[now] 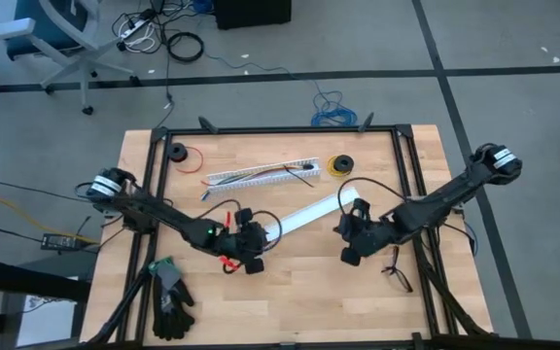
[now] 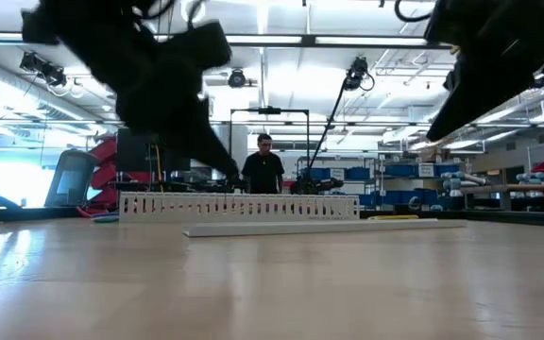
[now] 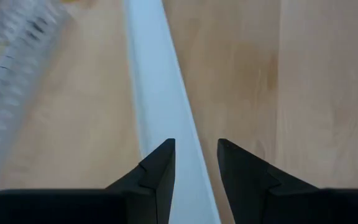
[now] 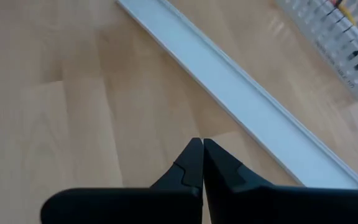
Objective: Ziptie cables
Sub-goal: Close the white cable duct
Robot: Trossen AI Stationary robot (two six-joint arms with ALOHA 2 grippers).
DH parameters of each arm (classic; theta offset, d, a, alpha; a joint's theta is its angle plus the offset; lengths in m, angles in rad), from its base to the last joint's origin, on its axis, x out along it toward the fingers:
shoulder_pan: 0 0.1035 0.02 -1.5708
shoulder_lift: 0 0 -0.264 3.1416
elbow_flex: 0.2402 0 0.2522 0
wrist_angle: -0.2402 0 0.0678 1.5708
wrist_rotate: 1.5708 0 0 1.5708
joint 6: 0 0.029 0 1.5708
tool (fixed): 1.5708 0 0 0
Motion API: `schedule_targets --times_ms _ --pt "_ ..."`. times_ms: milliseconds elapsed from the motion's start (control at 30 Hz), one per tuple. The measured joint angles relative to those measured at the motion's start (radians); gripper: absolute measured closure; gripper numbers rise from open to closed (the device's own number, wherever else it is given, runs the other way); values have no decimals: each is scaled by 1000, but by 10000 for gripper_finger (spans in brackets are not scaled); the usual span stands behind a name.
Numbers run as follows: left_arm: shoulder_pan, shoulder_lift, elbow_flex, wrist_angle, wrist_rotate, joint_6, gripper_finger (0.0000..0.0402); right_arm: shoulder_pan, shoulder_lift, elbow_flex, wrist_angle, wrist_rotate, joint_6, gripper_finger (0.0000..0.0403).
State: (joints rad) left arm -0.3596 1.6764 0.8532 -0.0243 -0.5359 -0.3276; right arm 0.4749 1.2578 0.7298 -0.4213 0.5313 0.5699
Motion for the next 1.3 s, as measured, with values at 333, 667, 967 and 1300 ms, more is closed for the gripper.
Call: schedule_targets --times_ms 333,667,967,1300 --pt "6 151 1 43 36 -22 271 56 63 0 0 27 40 403" --pt "40 152 3 58 58 40 394 56 65 0 -22 26 34 403" --pt "58 -20 -1 21 152 28 400 83 65 0 -373 70 281 403" --pt "256 -100 -14 13 570 -177 401 83 65 0 -346 126 202 403"
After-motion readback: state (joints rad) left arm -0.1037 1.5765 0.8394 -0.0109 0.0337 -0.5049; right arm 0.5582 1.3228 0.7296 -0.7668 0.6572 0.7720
